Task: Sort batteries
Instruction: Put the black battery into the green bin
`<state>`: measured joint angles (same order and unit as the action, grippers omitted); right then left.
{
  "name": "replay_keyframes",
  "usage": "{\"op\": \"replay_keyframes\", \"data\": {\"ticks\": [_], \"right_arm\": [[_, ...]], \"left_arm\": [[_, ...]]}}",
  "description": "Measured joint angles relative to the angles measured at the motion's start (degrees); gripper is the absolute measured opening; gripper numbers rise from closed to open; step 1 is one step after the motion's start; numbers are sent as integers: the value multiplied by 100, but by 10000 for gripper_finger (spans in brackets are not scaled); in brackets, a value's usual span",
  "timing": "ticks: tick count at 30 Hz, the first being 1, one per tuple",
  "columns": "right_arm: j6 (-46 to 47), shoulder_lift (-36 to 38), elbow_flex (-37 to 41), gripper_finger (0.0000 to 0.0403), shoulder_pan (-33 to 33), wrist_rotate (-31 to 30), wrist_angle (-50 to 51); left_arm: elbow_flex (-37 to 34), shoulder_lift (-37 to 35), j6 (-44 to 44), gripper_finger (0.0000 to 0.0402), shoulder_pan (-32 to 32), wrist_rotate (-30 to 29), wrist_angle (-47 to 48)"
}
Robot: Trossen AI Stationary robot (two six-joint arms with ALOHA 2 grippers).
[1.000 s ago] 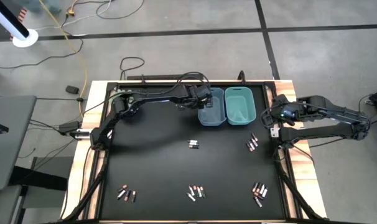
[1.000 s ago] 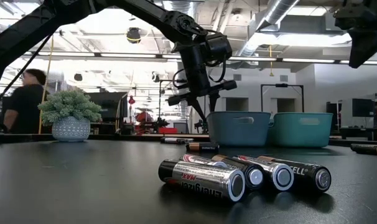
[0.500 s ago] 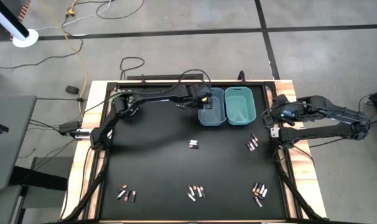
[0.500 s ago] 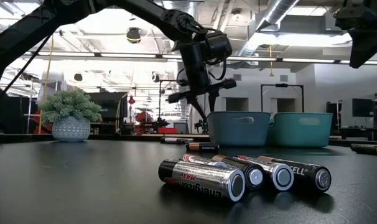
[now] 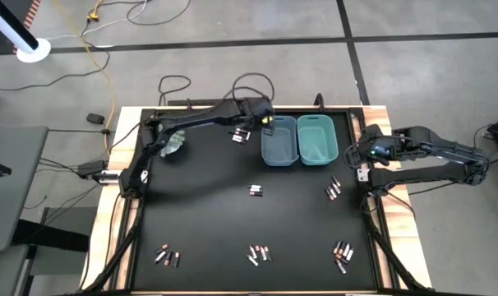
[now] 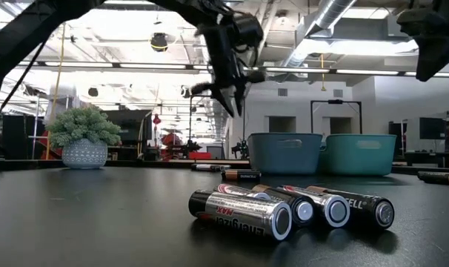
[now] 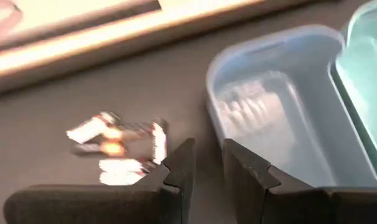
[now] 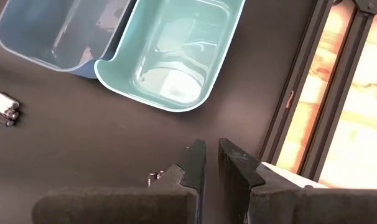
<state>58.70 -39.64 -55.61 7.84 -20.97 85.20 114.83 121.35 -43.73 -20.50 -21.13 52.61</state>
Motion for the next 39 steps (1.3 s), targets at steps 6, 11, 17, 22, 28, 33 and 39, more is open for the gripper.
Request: {"op": "replay_keyframes", "data": {"ticks": [6,11,17,22,28,33,39], "right_arm": [[41,-11,0,63,12,0,-190],[24,-15,0,63,52,-2,-1280],[-15,-322,0,63,52,-22,-2685],[-24,-998,0,63,-13,-21,-2967],[-11,-1757,0,63,69,885,-2829],[-180,-2089,-22,63,448,2148,-1787],[-912,-2310,-363,63,980,2354,-21]], "left_arm": [[4,-612,1906,78,-23,-173,488],[4,-1034,3142,78,-51,-407,788],[-685,-1748,3865,72,-320,-279,486],[-2344,-2879,4239,71,-757,598,-803],[-4256,-4328,4589,70,-1096,1542,-2287],[-5031,-5196,4818,70,-1144,1638,-2722],[-5139,-5616,5078,70,-1101,1634,-2676]]}}
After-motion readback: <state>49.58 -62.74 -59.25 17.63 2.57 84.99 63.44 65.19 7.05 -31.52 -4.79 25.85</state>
